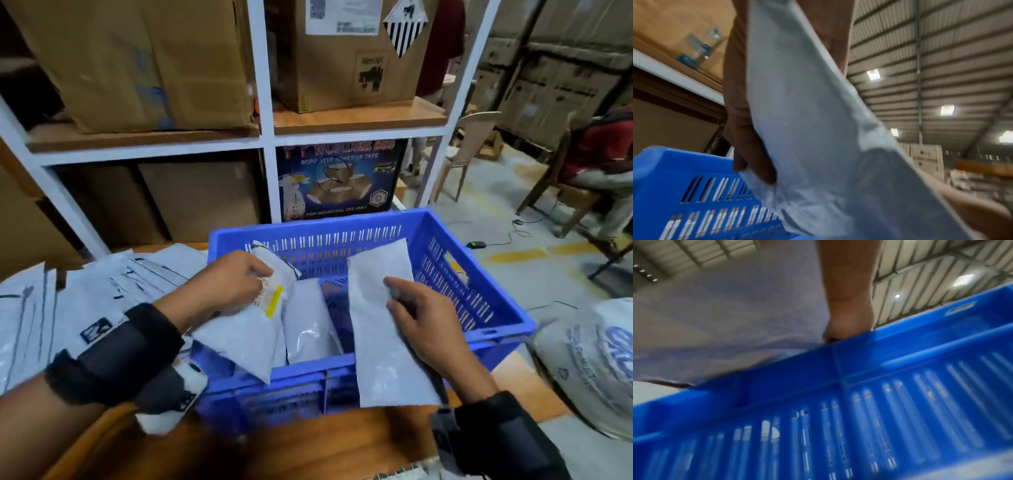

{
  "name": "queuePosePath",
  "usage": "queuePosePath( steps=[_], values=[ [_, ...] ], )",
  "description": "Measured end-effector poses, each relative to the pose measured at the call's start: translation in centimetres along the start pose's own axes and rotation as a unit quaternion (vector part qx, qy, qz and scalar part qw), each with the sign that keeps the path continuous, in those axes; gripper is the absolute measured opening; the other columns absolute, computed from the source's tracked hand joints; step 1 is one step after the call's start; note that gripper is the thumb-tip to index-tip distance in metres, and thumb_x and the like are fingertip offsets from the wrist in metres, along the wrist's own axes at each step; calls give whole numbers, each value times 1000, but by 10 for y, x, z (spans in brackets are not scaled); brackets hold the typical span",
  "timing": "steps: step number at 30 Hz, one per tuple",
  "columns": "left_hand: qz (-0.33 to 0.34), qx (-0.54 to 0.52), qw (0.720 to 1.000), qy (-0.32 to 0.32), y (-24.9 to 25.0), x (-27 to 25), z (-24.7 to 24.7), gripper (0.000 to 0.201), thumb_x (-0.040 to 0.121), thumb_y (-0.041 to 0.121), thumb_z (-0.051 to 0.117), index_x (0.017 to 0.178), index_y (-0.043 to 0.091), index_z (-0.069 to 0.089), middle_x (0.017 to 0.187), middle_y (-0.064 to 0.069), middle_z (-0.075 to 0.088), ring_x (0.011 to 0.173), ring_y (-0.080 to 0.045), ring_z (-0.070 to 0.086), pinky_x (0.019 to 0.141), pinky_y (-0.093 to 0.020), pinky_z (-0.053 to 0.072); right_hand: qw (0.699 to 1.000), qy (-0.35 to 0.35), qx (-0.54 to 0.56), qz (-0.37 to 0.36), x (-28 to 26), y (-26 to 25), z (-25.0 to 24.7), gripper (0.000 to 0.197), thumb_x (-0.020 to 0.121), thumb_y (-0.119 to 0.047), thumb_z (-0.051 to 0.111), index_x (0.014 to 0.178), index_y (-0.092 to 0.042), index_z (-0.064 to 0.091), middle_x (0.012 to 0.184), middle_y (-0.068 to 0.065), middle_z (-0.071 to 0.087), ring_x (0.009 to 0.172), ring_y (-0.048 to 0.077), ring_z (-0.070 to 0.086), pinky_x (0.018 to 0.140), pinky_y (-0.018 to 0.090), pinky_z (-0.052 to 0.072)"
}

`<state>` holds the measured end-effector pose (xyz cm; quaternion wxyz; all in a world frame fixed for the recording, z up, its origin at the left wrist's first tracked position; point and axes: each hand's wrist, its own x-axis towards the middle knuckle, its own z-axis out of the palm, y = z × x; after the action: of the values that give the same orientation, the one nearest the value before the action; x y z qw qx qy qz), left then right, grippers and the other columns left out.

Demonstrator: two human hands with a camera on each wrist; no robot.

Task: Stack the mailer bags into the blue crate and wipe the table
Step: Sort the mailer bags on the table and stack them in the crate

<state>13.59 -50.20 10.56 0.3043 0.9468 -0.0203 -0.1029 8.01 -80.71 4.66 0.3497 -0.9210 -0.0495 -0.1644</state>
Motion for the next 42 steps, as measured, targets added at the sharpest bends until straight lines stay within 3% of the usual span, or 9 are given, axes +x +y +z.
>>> queuePosePath(
  steps=[2, 5, 9, 13, 18, 27, 31, 38, 42],
  values=[
    [-24, 85, 996, -26, 5, 21, 6, 40, 81, 4, 54, 109, 27, 72, 109, 4, 68, 100, -17, 65, 87, -28, 53, 999, -37, -39, -11, 9, 9, -4, 36, 86, -14, 70, 122, -21, 69, 108, 3, 73, 99, 23, 68, 85, 33, 52],
    [-76, 112, 990, -40, 12, 48, 18, 30, 74, 2, 55, 89, 27, 64, 89, 1, 60, 79, -22, 57, 68, -27, 49, 997, -67, -37, -13, 16, 18, -4, 35, 85, -12, 71, 119, -18, 70, 106, 6, 74, 99, 27, 68, 84, 33, 51],
    [-147, 180, 966, -111, 5, 73, 37, 28, 88, -1, 59, 115, -1, 66, 95, -9, 61, 82, -20, 56, 54, -18, 44, 993, -110, -20, -32, 19, 24, -1, 32, 83, -12, 70, 115, -17, 71, 92, 8, 74, 91, 32, 68, 77, 43, 54],
    [-185, 317, 893, -259, -10, 78, 54, 43, 80, 17, 76, 122, 10, 64, 108, -1, 63, 88, -16, 52, 47, -12, 41, 987, -144, -32, -57, 24, 29, -2, 24, 83, -14, 67, 107, -13, 70, 88, 11, 73, 90, 35, 66, 74, 43, 52],
    [-208, 374, 827, -363, -16, 94, 75, 48, 43, 40, 85, 89, 28, 78, 80, 12, 72, 74, -11, 64, 78, -28, 56, 978, -196, -58, -50, 28, 28, -2, 25, 89, -20, 56, 111, -15, 65, 99, 9, 70, 100, 34, 60, 77, 39, 43],
    [-260, 462, 793, -301, -77, 136, 111, 91, 4, 73, 84, 86, 38, 68, 63, 17, 67, 71, -10, 69, 57, -20, 45, 975, -215, -41, -39, 26, 29, -7, 19, 90, -18, 48, 106, -17, 57, 101, 6, 62, 100, 33, 57, 76, 41, 43],
    [-237, 466, 795, -306, -35, 123, 116, 101, 14, 65, 90, 104, 25, 71, 88, 8, 74, 77, -11, 69, 78, -25, 54, 977, -206, -37, -37, 25, 31, -5, 8, 90, -17, 46, 94, -17, 53, 92, 6, 59, 93, 34, 57, 70, 42, 40],
    [-227, 455, 806, -301, 22, 95, 103, 48, 43, 58, 91, 74, 23, 78, 71, 5, 74, 66, -12, 70, 71, -26, 53, 979, -196, -45, -27, 31, 29, -3, 25, 91, -19, 48, 112, -17, 60, 105, 6, 66, 101, 32, 59, 78, 42, 43],
    [-195, 386, 863, -261, 52, 76, 69, 91, 80, 62, 68, 149, 11, 36, 148, -9, 47, 121, -24, 51, 104, -35, 36, 981, -182, -61, -27, 30, 28, -6, 23, 91, -18, 50, 110, -15, 62, 100, 8, 66, 97, 33, 60, 76, 42, 44]
  ],
)
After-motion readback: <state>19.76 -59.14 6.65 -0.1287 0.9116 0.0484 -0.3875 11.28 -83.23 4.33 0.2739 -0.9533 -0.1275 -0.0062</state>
